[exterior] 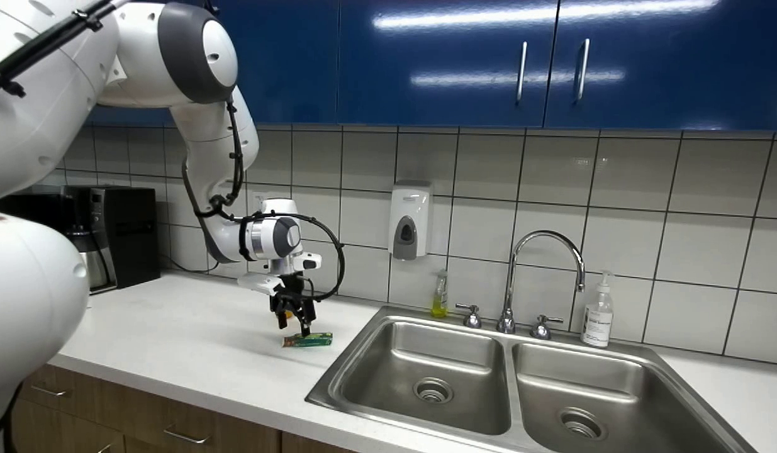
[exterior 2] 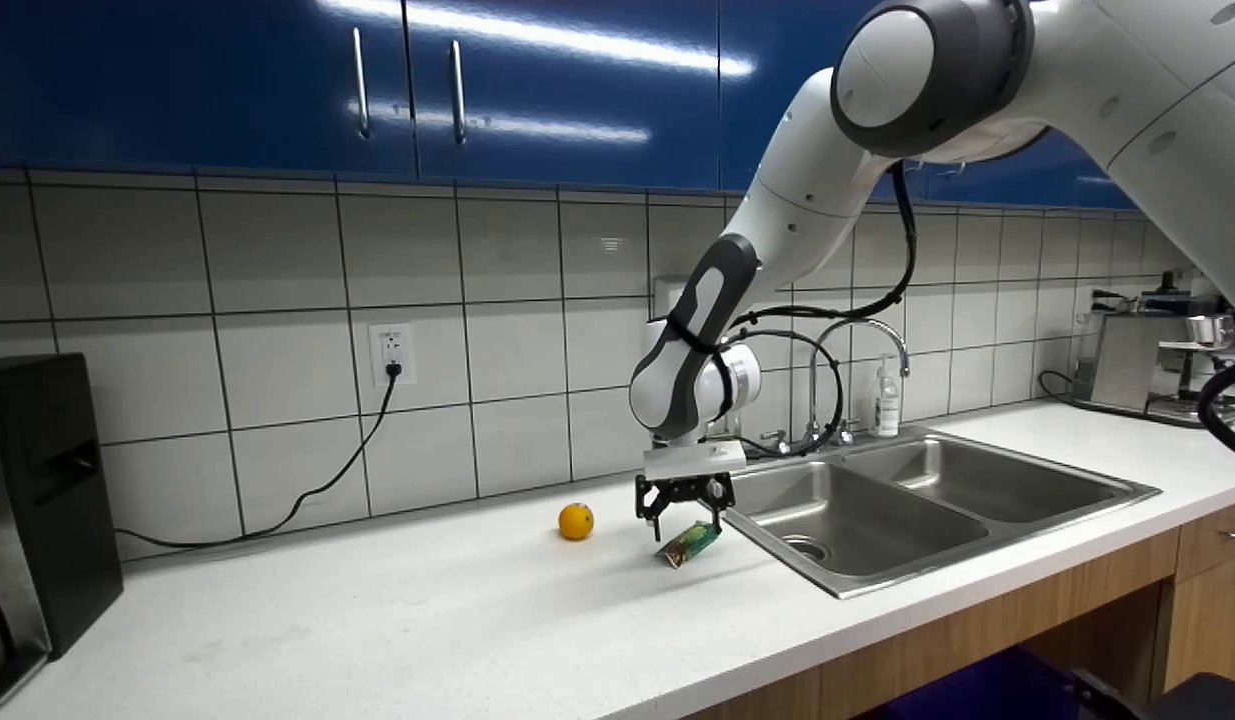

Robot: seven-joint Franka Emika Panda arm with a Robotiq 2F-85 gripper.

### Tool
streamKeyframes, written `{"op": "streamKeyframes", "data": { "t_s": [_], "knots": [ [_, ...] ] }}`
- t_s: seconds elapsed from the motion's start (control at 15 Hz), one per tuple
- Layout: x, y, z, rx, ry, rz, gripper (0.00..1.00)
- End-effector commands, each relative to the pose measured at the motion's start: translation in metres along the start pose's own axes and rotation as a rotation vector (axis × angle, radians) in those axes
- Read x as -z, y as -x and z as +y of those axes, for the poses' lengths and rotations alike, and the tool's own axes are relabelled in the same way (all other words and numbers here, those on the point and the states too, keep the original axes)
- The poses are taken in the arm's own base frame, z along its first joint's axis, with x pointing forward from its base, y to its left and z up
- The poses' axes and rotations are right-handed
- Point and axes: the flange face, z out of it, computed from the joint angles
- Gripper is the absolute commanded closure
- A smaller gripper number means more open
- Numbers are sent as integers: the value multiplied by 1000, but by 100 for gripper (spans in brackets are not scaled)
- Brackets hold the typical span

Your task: Put the green snack packet in the left sink

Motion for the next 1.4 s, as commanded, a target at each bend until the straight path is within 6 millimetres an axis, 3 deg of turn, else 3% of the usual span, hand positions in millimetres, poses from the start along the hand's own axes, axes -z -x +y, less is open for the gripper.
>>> {"op": "streamKeyframes", "data": {
  "t_s": [0.0, 0.6, 1.33],
  "knots": [
    [-4, -11, -4, -96, 25, -12, 0],
    [-19, -36, 3, -285, 30, -10, 0],
    [-33, -54, 13, -394, 57, -23, 0]
  ]
}}
